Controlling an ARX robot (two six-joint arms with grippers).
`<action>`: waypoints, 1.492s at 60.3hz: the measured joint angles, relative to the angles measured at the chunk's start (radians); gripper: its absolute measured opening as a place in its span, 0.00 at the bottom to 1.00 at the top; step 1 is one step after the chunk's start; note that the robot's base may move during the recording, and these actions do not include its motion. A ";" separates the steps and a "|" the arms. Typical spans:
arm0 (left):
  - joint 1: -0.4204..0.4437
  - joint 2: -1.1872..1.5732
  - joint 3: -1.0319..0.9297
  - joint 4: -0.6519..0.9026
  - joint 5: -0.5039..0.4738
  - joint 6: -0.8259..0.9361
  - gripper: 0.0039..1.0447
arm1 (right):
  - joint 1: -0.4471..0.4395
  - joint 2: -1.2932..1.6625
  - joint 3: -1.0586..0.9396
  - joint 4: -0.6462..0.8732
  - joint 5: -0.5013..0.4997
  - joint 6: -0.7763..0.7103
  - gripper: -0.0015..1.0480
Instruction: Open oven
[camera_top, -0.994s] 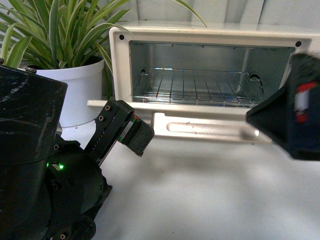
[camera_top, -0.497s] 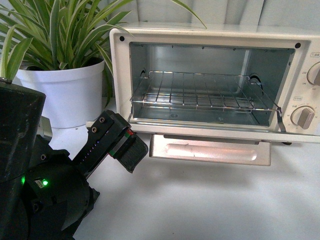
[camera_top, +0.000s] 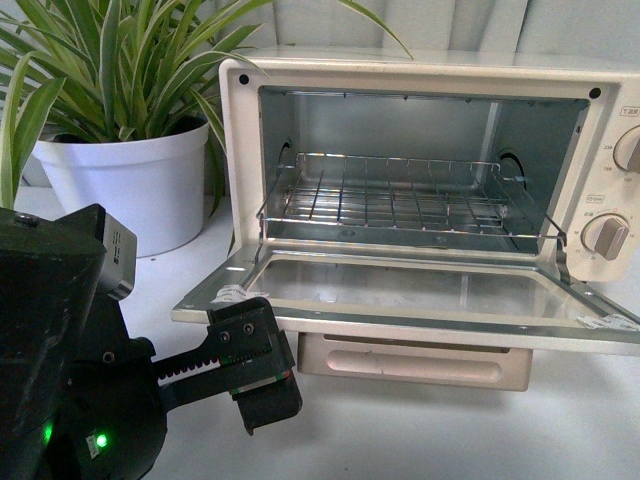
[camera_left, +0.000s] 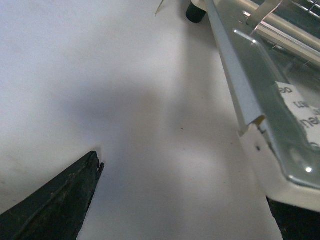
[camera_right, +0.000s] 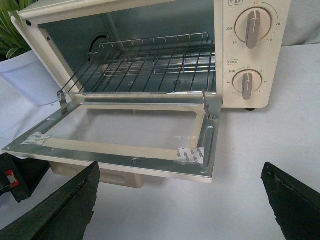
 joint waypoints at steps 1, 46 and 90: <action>0.000 0.000 -0.002 0.001 -0.005 0.026 0.94 | 0.000 -0.001 0.000 0.000 0.000 0.001 0.91; 0.008 -0.138 -0.128 0.042 -0.063 0.547 0.94 | -0.076 -0.063 -0.032 -0.048 -0.060 0.014 0.91; 0.047 -1.300 -0.411 -0.498 -0.193 0.611 0.94 | -0.369 -0.421 -0.213 -0.113 -0.285 -0.050 0.91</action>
